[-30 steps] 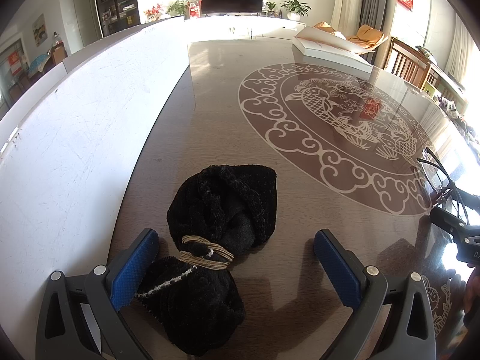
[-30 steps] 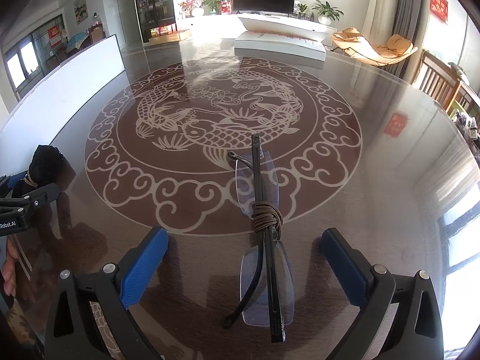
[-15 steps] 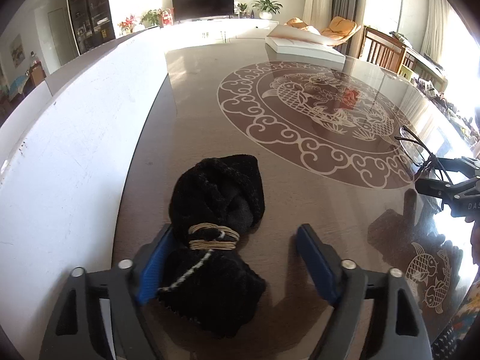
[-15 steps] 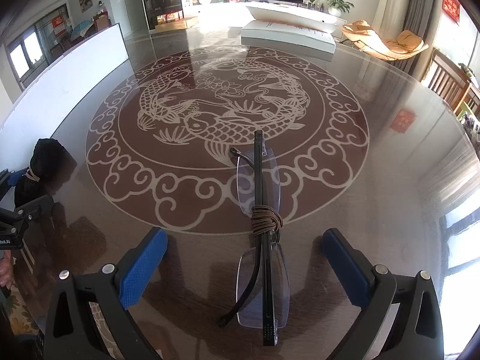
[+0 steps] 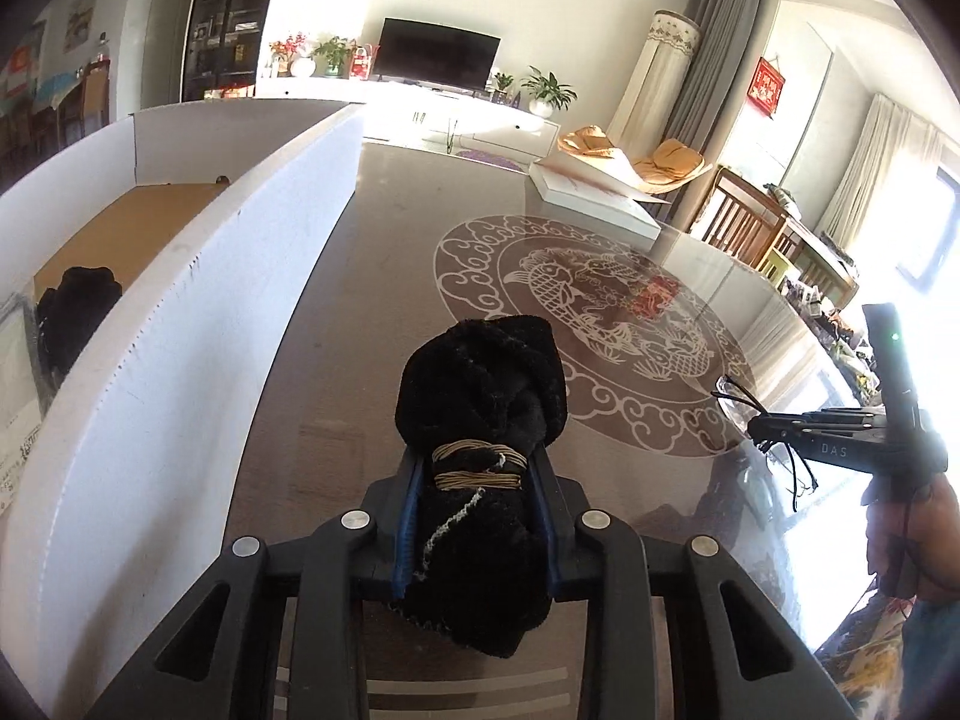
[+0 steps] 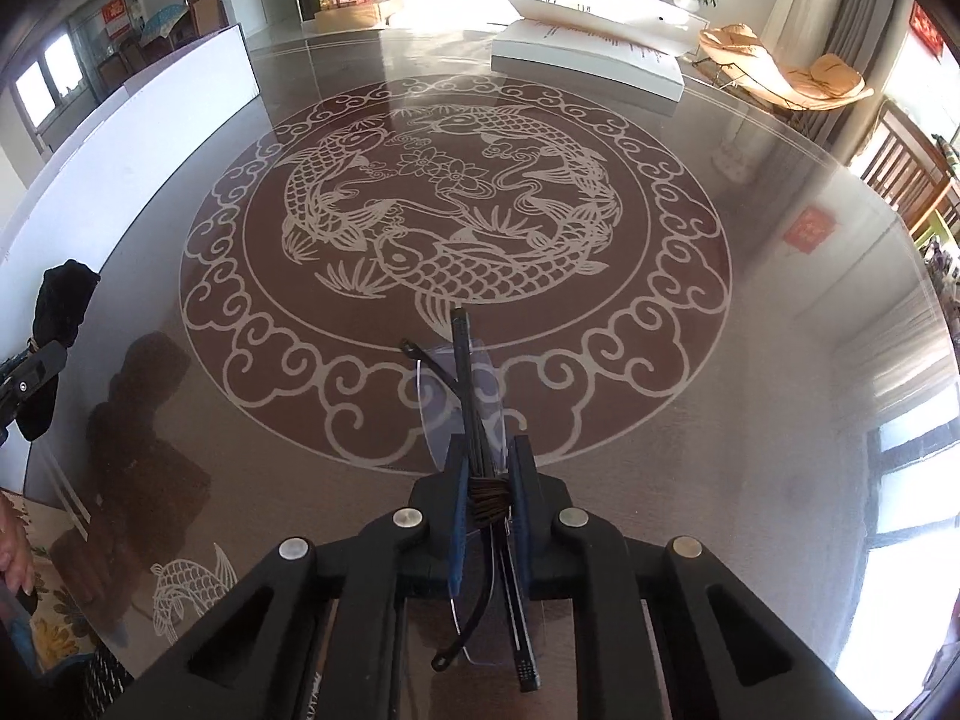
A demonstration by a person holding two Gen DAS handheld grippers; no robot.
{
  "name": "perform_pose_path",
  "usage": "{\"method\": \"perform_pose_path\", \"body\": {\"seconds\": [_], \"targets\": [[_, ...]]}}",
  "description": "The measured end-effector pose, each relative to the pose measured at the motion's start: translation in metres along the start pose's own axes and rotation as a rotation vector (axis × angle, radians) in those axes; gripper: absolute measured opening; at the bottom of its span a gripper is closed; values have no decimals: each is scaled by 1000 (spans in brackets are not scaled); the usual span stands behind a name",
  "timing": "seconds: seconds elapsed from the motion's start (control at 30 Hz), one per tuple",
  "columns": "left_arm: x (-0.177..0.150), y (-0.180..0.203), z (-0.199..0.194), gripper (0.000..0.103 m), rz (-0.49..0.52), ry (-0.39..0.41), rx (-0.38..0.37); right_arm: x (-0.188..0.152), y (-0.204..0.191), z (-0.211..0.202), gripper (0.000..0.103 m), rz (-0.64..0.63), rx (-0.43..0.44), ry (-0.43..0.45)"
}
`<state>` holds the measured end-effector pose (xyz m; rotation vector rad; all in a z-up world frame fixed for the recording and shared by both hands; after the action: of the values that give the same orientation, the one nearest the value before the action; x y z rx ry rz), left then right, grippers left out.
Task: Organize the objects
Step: 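Carry the pouch with the left tool while the right tool carries the eyeglasses into the white box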
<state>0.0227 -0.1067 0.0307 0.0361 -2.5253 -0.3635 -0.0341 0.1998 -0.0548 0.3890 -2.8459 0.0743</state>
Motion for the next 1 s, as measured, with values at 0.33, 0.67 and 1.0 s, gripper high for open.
{"method": "perform_pose_path", "body": {"seconds": [0.33, 0.67, 1.0], "targets": [[15, -38, -97, 31, -58, 110, 100, 28, -79, -92, 12, -100, 224, 188], [23, -153, -120, 31, -170, 27, 500, 93, -281, -141, 12, -378, 563, 240], [16, -194, -97, 36, -237, -60, 536, 117, -406, -47, 17, -509, 446, 34]]}}
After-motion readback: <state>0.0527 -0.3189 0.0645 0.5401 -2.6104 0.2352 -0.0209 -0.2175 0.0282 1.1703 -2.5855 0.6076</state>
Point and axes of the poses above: each gripper's, at about its wrist camera, not at the fingertips, and z roughly the way its jaws point, y to its right, x to its top, the point moved 1 cm from there along z, roughly the way its jaws point, and after that the axes turned 11 degrees about -y, right-handed, at the moved point
